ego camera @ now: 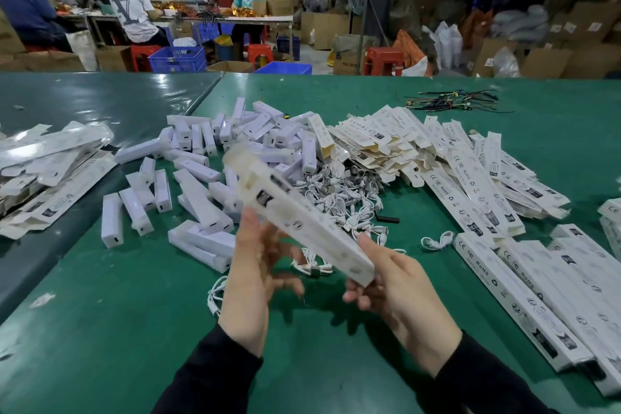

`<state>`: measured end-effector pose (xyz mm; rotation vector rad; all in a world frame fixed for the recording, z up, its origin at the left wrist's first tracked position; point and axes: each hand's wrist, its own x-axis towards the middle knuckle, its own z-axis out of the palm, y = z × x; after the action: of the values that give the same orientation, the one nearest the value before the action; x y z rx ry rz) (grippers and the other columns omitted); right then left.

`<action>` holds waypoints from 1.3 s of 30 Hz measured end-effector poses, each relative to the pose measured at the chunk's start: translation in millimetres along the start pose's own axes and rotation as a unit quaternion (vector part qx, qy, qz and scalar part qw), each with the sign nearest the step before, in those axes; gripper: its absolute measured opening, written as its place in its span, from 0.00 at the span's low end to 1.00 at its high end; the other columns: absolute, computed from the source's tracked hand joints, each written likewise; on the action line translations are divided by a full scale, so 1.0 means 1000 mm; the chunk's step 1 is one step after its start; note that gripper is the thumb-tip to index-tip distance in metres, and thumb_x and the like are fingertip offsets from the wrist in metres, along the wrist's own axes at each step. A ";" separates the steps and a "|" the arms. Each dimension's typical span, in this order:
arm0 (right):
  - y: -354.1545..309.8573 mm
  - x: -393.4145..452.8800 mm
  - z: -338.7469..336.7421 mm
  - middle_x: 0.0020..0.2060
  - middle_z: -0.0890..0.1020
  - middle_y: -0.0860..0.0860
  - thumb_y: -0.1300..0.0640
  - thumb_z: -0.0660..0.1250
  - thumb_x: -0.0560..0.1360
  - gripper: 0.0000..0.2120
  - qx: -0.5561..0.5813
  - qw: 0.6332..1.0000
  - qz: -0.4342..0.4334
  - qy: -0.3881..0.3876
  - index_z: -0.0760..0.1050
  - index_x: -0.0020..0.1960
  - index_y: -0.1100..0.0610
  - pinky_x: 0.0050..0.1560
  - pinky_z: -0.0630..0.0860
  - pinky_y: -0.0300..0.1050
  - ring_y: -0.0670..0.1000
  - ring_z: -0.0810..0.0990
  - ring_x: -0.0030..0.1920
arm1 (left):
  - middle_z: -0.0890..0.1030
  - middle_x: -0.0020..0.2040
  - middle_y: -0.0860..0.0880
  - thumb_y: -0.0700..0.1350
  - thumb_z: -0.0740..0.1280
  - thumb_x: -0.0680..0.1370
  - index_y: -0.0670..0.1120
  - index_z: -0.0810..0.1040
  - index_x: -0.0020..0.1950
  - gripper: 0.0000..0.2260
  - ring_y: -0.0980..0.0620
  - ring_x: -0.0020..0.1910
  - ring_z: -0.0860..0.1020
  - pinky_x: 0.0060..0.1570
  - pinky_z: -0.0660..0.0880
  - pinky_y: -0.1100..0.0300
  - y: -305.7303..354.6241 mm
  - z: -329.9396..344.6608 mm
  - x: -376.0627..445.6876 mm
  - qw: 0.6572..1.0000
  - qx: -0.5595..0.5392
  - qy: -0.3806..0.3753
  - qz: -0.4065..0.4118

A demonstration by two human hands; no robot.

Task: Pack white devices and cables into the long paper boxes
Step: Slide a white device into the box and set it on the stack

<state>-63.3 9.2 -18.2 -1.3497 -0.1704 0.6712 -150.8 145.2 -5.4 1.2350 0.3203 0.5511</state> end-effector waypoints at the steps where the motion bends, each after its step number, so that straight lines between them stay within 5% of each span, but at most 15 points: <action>1: 0.002 -0.001 0.003 0.26 0.79 0.54 0.43 0.69 0.67 0.25 -0.015 1.000 0.007 -0.005 0.76 0.49 0.65 0.21 0.70 0.36 0.52 0.78 0.24 | 0.84 0.47 0.50 0.76 0.61 0.66 0.51 0.81 0.56 0.34 0.50 0.43 0.81 0.32 0.78 0.59 0.000 0.000 0.001 0.999 0.005 0.014 0.042; 4: 0.006 -0.007 0.013 0.24 0.78 0.57 0.39 0.67 0.68 0.23 -0.065 0.997 -0.007 -0.048 0.76 0.46 0.60 0.17 0.64 0.36 0.54 0.77 0.22 | 0.85 0.49 0.45 0.63 0.66 0.74 0.52 0.83 0.51 0.18 0.48 0.50 0.83 0.46 0.78 0.56 0.006 0.001 0.000 0.995 -0.004 0.053 0.089; 8: 0.004 -0.001 0.016 0.24 0.78 0.55 0.39 0.64 0.73 0.21 -0.214 0.965 -0.148 -0.022 0.75 0.34 0.56 0.24 0.70 0.44 0.53 0.76 0.24 | 0.84 0.37 0.43 0.55 0.65 0.71 0.41 0.79 0.47 0.17 0.45 0.36 0.84 0.34 0.80 0.58 0.015 -0.007 0.003 0.988 -0.106 0.102 0.055; 12: 0.000 0.020 0.029 0.41 0.82 0.44 0.50 0.69 0.76 0.05 -0.409 0.858 -0.310 -0.017 0.78 0.46 0.51 0.46 0.72 0.42 0.42 0.78 0.43 | 0.80 0.31 0.46 0.60 0.70 0.64 0.43 0.78 0.42 0.20 0.47 0.27 0.79 0.29 0.78 0.58 0.023 -0.011 0.005 0.985 -0.117 0.115 0.050; 14: 0.001 0.032 0.044 0.53 0.79 0.44 0.40 0.61 0.73 0.19 -0.494 0.807 -0.318 -0.070 0.77 0.57 0.50 0.55 0.67 0.44 0.43 0.74 0.54 | 0.78 0.29 0.46 0.62 0.71 0.61 0.43 0.78 0.41 0.23 0.47 0.25 0.77 0.27 0.77 0.58 0.024 -0.011 0.004 0.984 -0.128 0.114 0.042; 16: 0.006 0.045 0.063 0.58 0.74 0.45 0.39 0.56 0.73 0.25 -0.573 0.756 -0.305 -0.089 0.73 0.65 0.49 0.53 0.59 0.46 0.47 0.68 0.59 | 0.78 0.28 0.45 0.63 0.71 0.61 0.44 0.79 0.39 0.23 0.48 0.23 0.76 0.25 0.76 0.59 0.024 -0.011 0.004 0.984 -0.128 0.116 0.041; 18: 0.011 0.056 0.083 0.58 0.73 0.48 0.49 0.59 0.78 0.16 -0.620 0.732 -0.269 -0.084 0.73 0.65 0.49 0.50 0.53 0.45 0.50 0.66 0.60 | 0.78 0.28 0.45 0.63 0.71 0.61 0.46 0.81 0.37 0.21 0.48 0.23 0.76 0.25 0.76 0.60 0.024 -0.012 0.005 0.984 -0.123 0.121 0.047; 20: 0.008 0.060 0.096 0.45 0.76 0.49 0.57 0.60 0.80 0.08 -0.623 0.739 -0.246 -0.074 0.77 0.46 0.52 0.51 0.56 0.45 0.53 0.69 0.53 | 0.78 0.28 0.45 0.63 0.72 0.61 0.47 0.82 0.35 0.19 0.48 0.24 0.76 0.27 0.76 0.60 0.025 -0.014 0.006 0.982 -0.127 0.131 0.047; 22: 0.006 0.057 0.097 0.31 0.70 0.46 0.59 0.61 0.77 0.17 -0.598 0.753 -0.264 -0.077 0.65 0.30 0.50 0.48 0.61 0.47 0.54 0.68 0.43 | 0.78 0.28 0.46 0.62 0.71 0.63 0.45 0.81 0.37 0.19 0.48 0.24 0.76 0.27 0.76 0.59 0.025 -0.016 0.007 0.978 -0.144 0.142 0.047; 26: 0.002 0.043 0.067 0.32 0.81 0.48 0.42 0.67 0.73 0.14 -0.472 0.829 -0.292 -0.065 0.80 0.38 0.52 0.41 0.71 0.41 0.49 0.76 0.37 | 0.77 0.30 0.47 0.59 0.69 0.67 0.45 0.80 0.38 0.17 0.50 0.25 0.75 0.28 0.76 0.59 0.027 -0.023 0.009 0.972 -0.173 0.156 0.030; 29: -0.008 0.033 0.036 0.31 0.82 0.45 0.51 0.76 0.70 0.05 -0.356 0.887 -0.294 -0.021 0.84 0.41 0.52 0.35 0.69 0.32 0.40 0.75 0.31 | 0.78 0.31 0.49 0.59 0.69 0.67 0.46 0.79 0.40 0.16 0.51 0.25 0.76 0.28 0.76 0.61 0.023 -0.027 0.012 0.967 -0.181 0.178 -0.003; 34: -0.010 0.007 0.006 0.35 0.84 0.41 0.54 0.80 0.65 0.08 -0.295 0.878 -0.371 0.063 0.83 0.42 0.48 0.38 0.72 0.34 0.43 0.80 0.36 | 0.85 0.40 0.49 0.52 0.72 0.67 0.45 0.79 0.45 0.13 0.50 0.28 0.80 0.36 0.76 0.55 0.013 -0.024 0.015 0.981 -0.092 0.160 -0.064; 39: -0.004 -0.006 0.008 0.35 0.83 0.44 0.49 0.77 0.65 0.09 -0.267 0.895 -0.357 -0.011 0.80 0.41 0.49 0.39 0.74 0.35 0.44 0.79 0.34 | 0.84 0.37 0.47 0.48 0.77 0.57 0.45 0.80 0.43 0.17 0.48 0.29 0.81 0.27 0.77 0.58 0.011 -0.014 0.009 0.990 -0.069 0.111 -0.058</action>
<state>-70.6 12.1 -10.9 -1.6518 -0.8760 0.0000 -153.2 163.5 0.8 1.0165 0.5297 0.6000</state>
